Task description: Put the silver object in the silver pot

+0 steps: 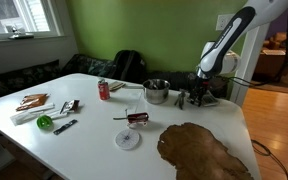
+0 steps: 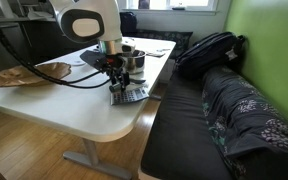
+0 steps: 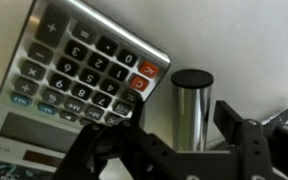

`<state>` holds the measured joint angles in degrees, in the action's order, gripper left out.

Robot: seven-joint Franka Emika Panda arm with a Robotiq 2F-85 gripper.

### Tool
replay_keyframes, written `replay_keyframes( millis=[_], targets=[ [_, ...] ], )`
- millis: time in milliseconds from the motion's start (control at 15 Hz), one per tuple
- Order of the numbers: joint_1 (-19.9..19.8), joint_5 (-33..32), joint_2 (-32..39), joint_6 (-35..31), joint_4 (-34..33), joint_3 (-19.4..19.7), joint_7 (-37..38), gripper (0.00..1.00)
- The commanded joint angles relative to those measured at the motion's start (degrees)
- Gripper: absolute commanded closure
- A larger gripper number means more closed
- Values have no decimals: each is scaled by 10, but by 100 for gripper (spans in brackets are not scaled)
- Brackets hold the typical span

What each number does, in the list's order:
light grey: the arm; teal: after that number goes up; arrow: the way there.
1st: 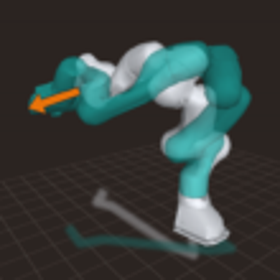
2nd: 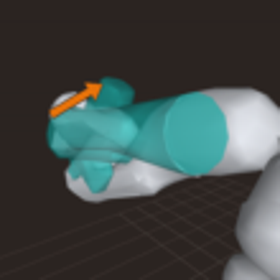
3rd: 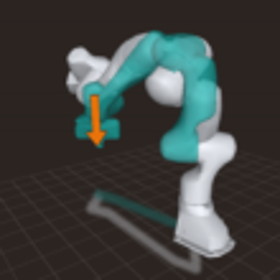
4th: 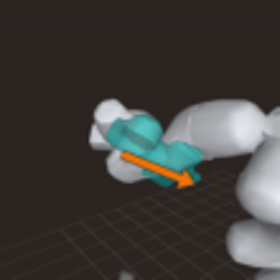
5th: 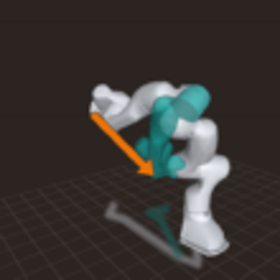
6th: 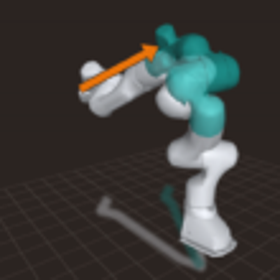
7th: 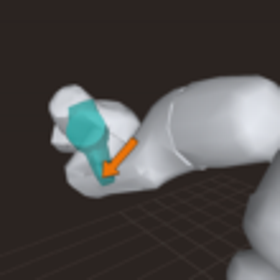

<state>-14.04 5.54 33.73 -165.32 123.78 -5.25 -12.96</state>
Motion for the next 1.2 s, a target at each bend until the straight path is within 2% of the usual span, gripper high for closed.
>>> replay_keyframes(
  millis=[0, 267, 467, 667, 1000, 1067, 1133],
  targets=[
    [-4, -15, 16, 23, -26, -7, -24, 58],
    [7, -20, 9, 54, -31, -6, -28, 86],
    [10, -14, -2, 68, -35, -18, -31, 89],
    [25, -23, -33, 62, -32, -31, -42, 89],
    [74, -64, -108, 17, -24, -19, -40, 89],
    [63, -44, -70, 33, -47, -27, -36, 89],
    [68, -44, -83, 34, -47, -27, -35, 64]
  ],
)
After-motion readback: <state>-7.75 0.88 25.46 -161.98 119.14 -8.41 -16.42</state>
